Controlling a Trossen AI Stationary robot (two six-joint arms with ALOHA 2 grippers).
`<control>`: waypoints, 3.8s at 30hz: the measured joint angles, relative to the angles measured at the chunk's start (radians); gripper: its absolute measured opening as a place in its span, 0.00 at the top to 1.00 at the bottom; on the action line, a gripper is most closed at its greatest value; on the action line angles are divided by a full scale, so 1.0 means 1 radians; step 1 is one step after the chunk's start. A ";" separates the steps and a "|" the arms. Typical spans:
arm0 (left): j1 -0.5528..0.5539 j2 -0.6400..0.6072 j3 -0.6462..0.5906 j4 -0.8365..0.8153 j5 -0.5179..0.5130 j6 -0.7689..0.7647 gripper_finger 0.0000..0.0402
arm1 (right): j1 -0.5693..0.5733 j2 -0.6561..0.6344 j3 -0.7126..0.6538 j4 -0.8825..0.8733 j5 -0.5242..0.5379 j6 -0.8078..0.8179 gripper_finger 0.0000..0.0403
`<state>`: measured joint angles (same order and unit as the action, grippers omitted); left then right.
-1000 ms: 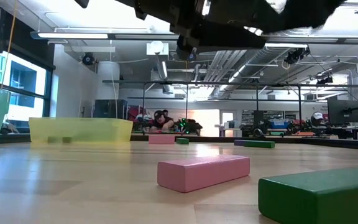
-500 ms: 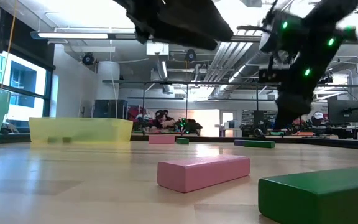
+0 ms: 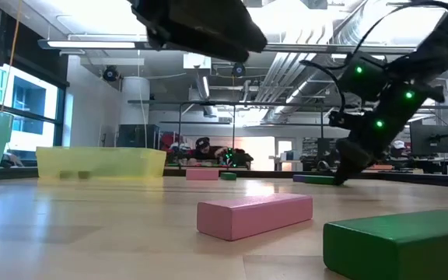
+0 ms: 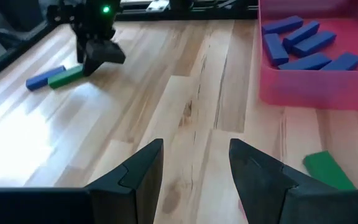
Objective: Sort blocks
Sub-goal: Put the green block into the yellow bin
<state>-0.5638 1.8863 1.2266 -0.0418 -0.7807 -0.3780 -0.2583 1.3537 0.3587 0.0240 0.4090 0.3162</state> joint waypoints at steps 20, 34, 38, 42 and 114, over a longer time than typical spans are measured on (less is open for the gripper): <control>0.015 -0.269 -0.486 0.578 0.021 -0.005 0.57 | -0.003 -0.001 -0.197 0.352 -0.169 0.018 0.86; 0.052 -0.161 -0.524 0.737 0.106 0.057 0.57 | 0.346 0.006 -0.101 0.401 -0.350 0.043 0.84; 0.075 -0.080 -0.471 0.825 0.188 0.100 0.57 | 0.482 0.006 -0.031 0.401 -0.289 0.041 0.83; 0.103 -0.022 -0.425 0.857 0.280 0.100 0.55 | 0.617 0.005 0.039 0.361 -0.177 0.029 0.84; 0.167 -0.215 -0.296 -0.192 -0.111 -0.325 0.81 | 0.791 0.086 0.200 0.008 0.019 0.252 0.60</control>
<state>-0.3963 1.6715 0.9310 -0.2339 -0.8919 -0.7026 0.5330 1.4401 0.5583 0.0319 0.4277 0.5686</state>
